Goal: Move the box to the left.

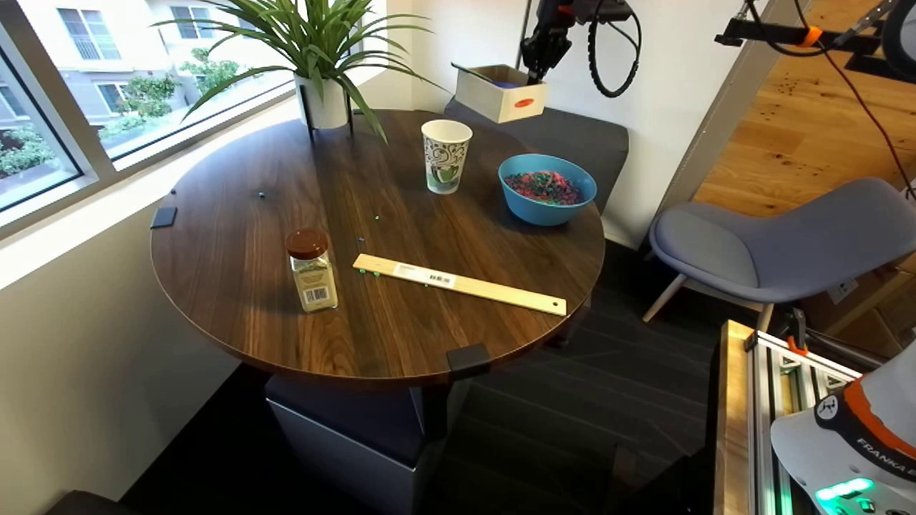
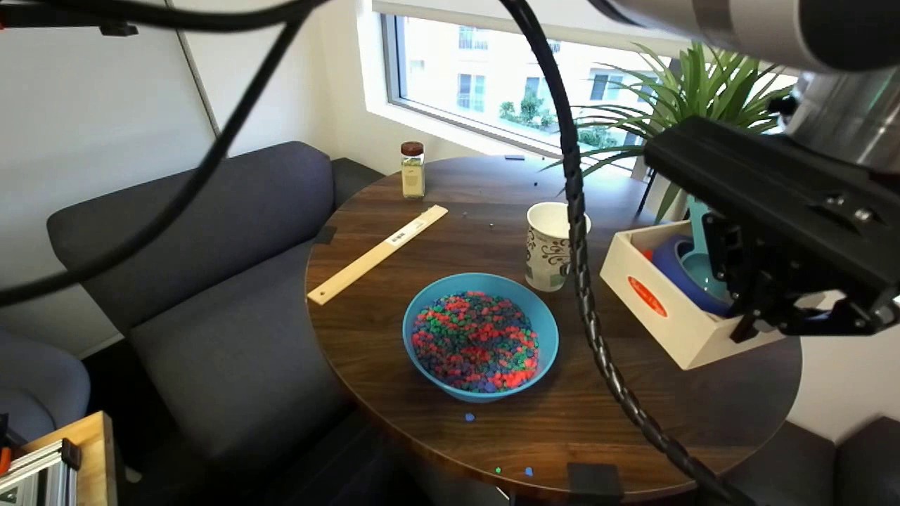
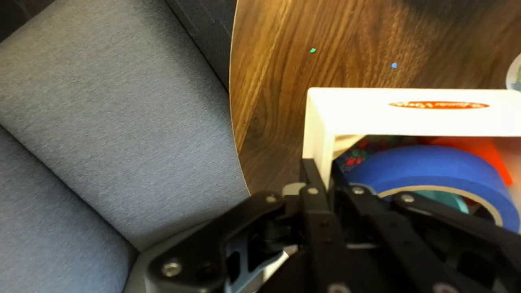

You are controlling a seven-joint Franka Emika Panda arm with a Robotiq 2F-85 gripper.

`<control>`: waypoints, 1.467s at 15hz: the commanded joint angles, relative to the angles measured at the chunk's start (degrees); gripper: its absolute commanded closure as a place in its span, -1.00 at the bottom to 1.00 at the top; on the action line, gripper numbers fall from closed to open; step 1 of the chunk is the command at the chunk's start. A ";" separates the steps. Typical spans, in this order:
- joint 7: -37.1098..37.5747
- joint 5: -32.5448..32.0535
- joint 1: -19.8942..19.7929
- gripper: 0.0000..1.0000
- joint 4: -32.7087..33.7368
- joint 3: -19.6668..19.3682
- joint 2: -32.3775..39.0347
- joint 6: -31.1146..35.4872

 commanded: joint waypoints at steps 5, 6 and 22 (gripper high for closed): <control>-8.99 -0.09 2.90 0.90 -8.25 3.14 -15.29 -1.33; -10.60 -0.17 3.79 0.90 -9.68 4.07 -17.11 -1.60; -9.72 -2.47 18.57 0.87 -17.05 11.89 -17.11 -7.01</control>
